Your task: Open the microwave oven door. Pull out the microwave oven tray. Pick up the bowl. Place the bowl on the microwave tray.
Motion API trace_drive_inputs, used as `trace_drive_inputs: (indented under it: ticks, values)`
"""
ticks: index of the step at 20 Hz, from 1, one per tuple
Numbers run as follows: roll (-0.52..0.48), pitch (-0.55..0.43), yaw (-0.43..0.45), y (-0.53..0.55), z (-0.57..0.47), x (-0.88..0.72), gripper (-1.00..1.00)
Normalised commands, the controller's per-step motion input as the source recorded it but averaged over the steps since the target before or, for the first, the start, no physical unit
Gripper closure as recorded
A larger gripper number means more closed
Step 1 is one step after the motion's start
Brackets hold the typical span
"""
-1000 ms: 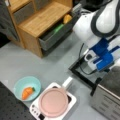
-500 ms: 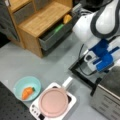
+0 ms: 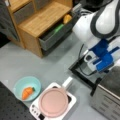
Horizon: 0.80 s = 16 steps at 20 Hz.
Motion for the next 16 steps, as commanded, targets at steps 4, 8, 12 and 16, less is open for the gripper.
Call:
trace_drive_inputs:
  ticks: [4,8,12,16]
  values:
    - [0.115,0.119,-0.147,0.28,-0.05,0.24,1.00]
    - [0.123,0.113,-0.165,0.31,-0.04,0.27,1.00]
    - [0.121,0.116,-0.168,0.30,-0.05,0.27,1.00]
    - [0.121,0.132,-0.165,0.27,-0.04,0.26,1.00]
